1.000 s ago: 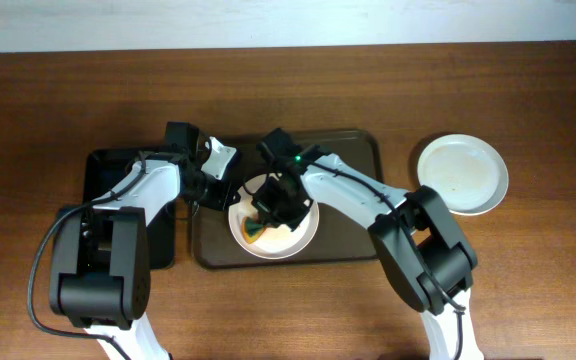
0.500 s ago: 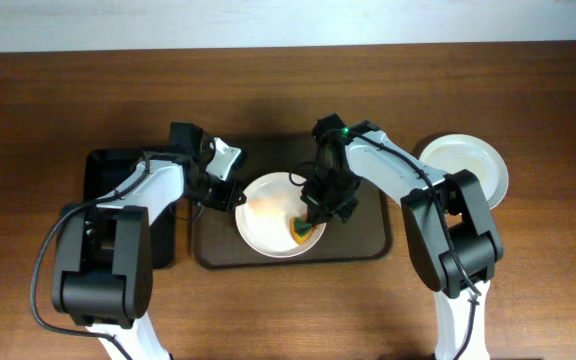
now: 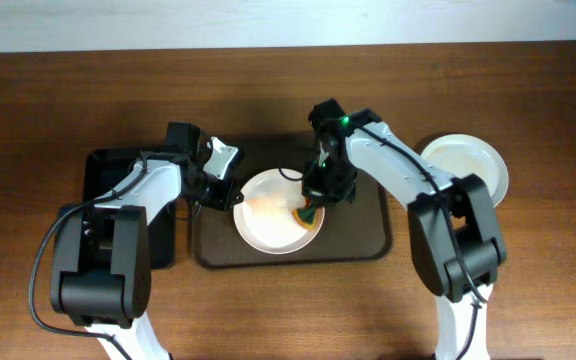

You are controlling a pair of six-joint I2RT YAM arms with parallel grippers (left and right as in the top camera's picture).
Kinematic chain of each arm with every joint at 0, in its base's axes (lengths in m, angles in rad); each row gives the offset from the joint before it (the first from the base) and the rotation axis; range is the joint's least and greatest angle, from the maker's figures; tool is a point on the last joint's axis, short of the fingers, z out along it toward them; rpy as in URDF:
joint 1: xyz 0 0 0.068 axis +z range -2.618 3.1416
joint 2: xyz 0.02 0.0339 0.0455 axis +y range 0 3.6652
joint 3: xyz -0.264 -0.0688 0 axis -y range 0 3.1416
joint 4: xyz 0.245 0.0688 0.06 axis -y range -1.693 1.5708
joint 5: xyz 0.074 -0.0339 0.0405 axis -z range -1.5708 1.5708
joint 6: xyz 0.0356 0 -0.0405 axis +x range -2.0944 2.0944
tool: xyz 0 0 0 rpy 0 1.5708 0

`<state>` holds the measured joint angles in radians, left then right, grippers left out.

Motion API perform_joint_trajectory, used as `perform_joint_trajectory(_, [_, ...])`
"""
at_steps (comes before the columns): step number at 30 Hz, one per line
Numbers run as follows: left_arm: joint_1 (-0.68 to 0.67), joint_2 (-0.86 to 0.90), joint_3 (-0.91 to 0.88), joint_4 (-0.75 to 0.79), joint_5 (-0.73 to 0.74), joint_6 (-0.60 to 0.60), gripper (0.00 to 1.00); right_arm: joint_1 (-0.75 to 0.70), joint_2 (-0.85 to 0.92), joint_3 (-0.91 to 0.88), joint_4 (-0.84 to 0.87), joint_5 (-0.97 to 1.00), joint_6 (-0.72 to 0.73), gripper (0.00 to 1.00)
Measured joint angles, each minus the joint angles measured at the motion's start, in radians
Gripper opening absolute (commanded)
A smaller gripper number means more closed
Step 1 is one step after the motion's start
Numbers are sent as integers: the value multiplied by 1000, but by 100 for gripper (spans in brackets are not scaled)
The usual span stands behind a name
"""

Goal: Clean dirty plates on tray and stack at the side

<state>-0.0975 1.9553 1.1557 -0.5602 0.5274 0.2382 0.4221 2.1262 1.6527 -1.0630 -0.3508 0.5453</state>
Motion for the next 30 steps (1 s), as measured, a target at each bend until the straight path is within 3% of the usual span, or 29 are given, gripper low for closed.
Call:
perform_joint_trajectory(11, [3,0,0,0,-7,0,0,-2,-108,27,-23,78,-163,4])
perform_joint_trajectory(15, [3,0,0,0,-10,5,24,6,-108,27,-22,78,-195,4])
perform_joint_trajectory(25, [5,-38,0,-2,-24,-4,34,87,-108,27,58,74,-196,5])
perform_joint_trajectory(26, [5,-63,0,-2,-28,-4,35,106,-108,27,70,73,-194,8])
perform_joint_trajectory(27, [5,-91,0,-2,-30,-4,36,126,-108,27,80,74,-187,21])
perform_joint_trajectory(28, [5,-115,0,-3,-30,-4,37,142,-107,27,84,75,-175,41])
perform_joint_trajectory(29, [5,-137,0,-5,-30,-4,38,154,-107,27,87,76,-162,48])
perform_joint_trajectory(30, [5,-152,0,-13,-30,-4,38,167,-107,27,90,79,-152,44])
